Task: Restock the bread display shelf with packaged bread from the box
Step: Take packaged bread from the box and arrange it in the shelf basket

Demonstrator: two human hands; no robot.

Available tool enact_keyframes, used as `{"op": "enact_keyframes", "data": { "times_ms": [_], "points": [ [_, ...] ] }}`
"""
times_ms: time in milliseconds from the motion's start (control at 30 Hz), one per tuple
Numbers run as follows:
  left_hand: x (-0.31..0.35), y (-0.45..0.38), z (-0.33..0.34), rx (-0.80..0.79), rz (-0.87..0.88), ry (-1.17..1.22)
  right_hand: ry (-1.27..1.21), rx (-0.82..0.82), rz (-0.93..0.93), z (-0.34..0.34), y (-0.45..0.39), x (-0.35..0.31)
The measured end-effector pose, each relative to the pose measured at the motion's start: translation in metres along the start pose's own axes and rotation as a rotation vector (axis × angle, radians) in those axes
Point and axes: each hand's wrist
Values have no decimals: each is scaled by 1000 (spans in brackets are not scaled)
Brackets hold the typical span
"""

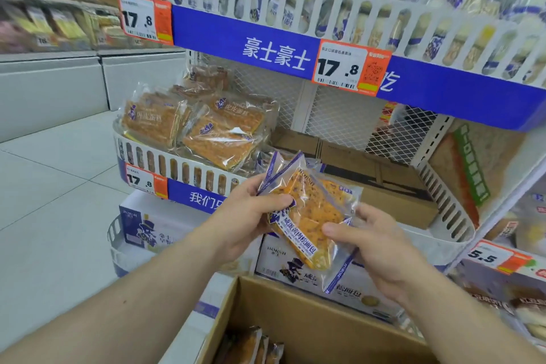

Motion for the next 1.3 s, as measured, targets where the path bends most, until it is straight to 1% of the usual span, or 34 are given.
{"op": "enact_keyframes", "data": {
  "times_ms": [67, 167, 200, 267, 367, 467, 533, 667, 700, 733, 800, 867, 967, 1033, 1100, 1167, 1233, 1300],
  "points": [
    [11, -17, -1, 3, 18, -213, 23, 24, -29, -5, -16, -19],
    [26, -49, -6, -24, 70, -726, 149, 82, -54, -17, -43, -41],
    [30, -58, -6, -38, 79, -848, 194, 96, -58, -20, -51, -46],
    [39, -74, -6, -64, 100, -992, 265, 97, -62, -25, -66, -54],
    [44, -92, -13, -121, 83, -1037, 391, 55, -48, -31, -81, -63],
    [40, -101, -32, -229, 7, -942, 537, -16, -28, -34, -87, -69],
    [38, -105, -38, -220, -18, -908, 606, -60, 16, -38, -89, -71],
    [35, -112, -32, -99, 92, -899, 658, -210, 164, -45, -89, -70],
    [34, -112, -29, -109, 125, -951, 669, -230, 185, -47, -89, -69],
    [32, -113, -28, -142, 154, -1056, 674, -235, 191, -49, -88, -67],
    [28, -113, -27, -233, 194, -1325, 658, -229, 183, -56, -88, -64],
    [26, -113, -26, -260, 201, -1454, 606, -236, 177, -66, -86, -62],
    [26, -114, -17, -289, 192, -1445, 455, -275, 228, -74, -85, -56],
    [23, -119, -8, -372, 152, -1447, 383, -305, 253, -70, -91, -52],
    [20, -124, -2, -438, 75, -1470, 380, -319, 256, -62, -99, -51],
    [20, -130, 4, -461, 30, -1471, 406, -312, 258, -61, -103, -53],
    [21, -131, 7, -469, 19, -1499, 393, -316, 262, -71, -101, -55],
    [22, -128, 11, -482, 61, -1558, 267, -317, 265, -92, -97, -56]
  ]
}}
Point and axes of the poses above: each hand's wrist, its own y-axis away from the middle knuckle, its own z-axis out of the palm, x = y × z, and after that the axes turned 5 degrees about z, right-handed
